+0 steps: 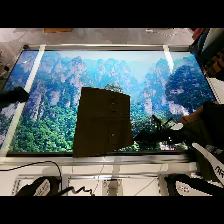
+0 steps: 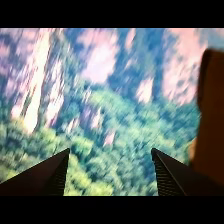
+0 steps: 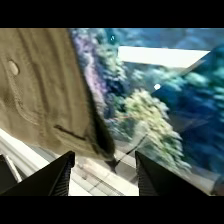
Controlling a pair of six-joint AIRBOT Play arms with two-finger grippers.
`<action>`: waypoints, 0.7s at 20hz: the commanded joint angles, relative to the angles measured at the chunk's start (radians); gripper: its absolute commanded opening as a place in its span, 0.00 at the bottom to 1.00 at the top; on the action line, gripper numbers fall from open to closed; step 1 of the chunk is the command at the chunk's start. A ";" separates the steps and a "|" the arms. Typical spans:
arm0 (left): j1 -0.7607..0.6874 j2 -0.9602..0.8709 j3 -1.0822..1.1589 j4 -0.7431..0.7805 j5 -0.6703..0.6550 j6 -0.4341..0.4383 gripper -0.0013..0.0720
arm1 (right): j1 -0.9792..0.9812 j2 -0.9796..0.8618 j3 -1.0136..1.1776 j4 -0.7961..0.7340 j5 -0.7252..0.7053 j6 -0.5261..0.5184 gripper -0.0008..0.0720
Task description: Fold the clothes and pants, and hang the long-sleeved shirts on hangers.
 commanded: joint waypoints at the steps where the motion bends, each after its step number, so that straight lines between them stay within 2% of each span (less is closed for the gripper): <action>1: 0.000 -0.114 -0.028 0.098 -0.187 0.068 0.77 | 0.055 -0.047 -0.003 0.025 -0.050 -0.021 0.63; 6: 0.000 -0.256 -0.126 -0.119 -0.335 0.223 0.77 | 0.080 -0.047 -0.002 0.060 -0.067 -0.075 0.62; 11: 0.001 -0.283 -0.300 -0.220 -0.304 0.305 0.77 | 0.080 -0.047 0.043 0.061 -0.068 -0.098 0.61; 13: 0.001 -0.283 -0.380 -0.254 -0.303 0.335 0.77 | 0.080 -0.047 0.075 0.061 -0.060 -0.098 0.47; 14: 0.001 -0.283 -0.419 -0.275 -0.301 0.357 0.77 | 0.080 -0.047 0.084 0.060 -0.054 -0.098 0.45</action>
